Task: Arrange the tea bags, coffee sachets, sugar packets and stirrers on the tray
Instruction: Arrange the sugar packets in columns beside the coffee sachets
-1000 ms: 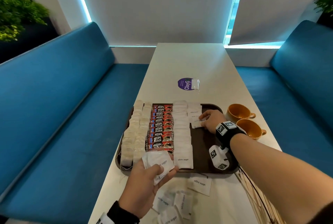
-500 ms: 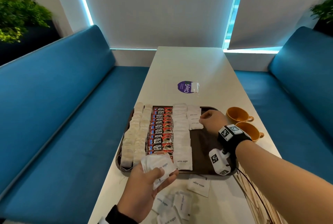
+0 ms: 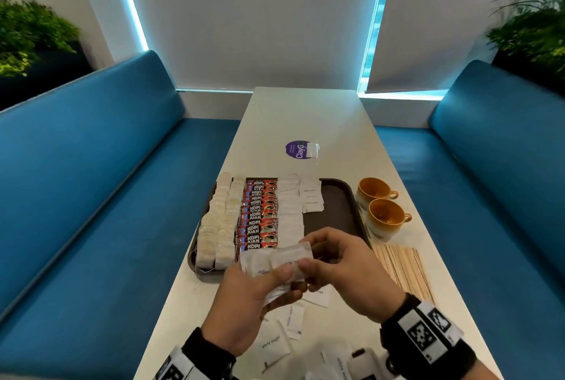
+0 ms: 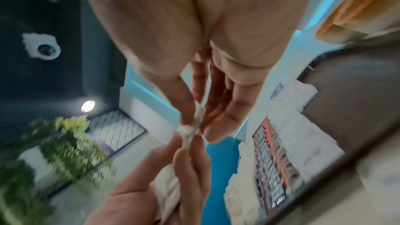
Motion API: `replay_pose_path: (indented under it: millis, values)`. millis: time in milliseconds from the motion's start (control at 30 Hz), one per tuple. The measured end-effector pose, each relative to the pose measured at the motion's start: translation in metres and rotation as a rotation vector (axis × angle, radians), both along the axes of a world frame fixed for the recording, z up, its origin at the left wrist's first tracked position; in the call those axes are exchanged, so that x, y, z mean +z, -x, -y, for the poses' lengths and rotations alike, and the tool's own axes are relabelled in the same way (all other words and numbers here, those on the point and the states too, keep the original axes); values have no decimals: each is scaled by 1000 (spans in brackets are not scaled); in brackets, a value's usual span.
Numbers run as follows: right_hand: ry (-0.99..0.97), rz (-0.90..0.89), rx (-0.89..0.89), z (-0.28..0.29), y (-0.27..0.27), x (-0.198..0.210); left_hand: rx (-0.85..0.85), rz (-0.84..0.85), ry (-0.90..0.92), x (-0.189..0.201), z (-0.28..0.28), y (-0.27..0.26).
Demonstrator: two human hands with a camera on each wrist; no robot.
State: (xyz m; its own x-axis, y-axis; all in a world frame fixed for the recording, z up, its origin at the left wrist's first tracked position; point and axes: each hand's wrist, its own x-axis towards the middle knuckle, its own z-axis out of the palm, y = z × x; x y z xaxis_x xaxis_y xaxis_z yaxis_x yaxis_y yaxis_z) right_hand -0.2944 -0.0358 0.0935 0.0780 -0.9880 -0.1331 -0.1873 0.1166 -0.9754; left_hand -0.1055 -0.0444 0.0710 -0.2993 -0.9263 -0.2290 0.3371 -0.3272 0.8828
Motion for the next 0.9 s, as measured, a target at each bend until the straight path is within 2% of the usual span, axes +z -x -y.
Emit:
replay_pose_path:
  millis: [67, 167, 400, 767, 900]
  values:
    - [-4, 135, -96, -13, 0, -5, 19, 3, 17, 1, -6, 2]
    - [18, 225, -180, -26, 2, -12, 53, 31, 19, -2, -11, 4]
    - [69, 214, -177, -39, 6, -13, 44, 35, 45, -5, -17, 6]
    - [60, 172, -231, -42, 12, -17, 35, -67, -11, 4, -17, 7]
    - [49, 130, -201, -44, 10, -19, 76, 23, -21, 5, -17, 9]
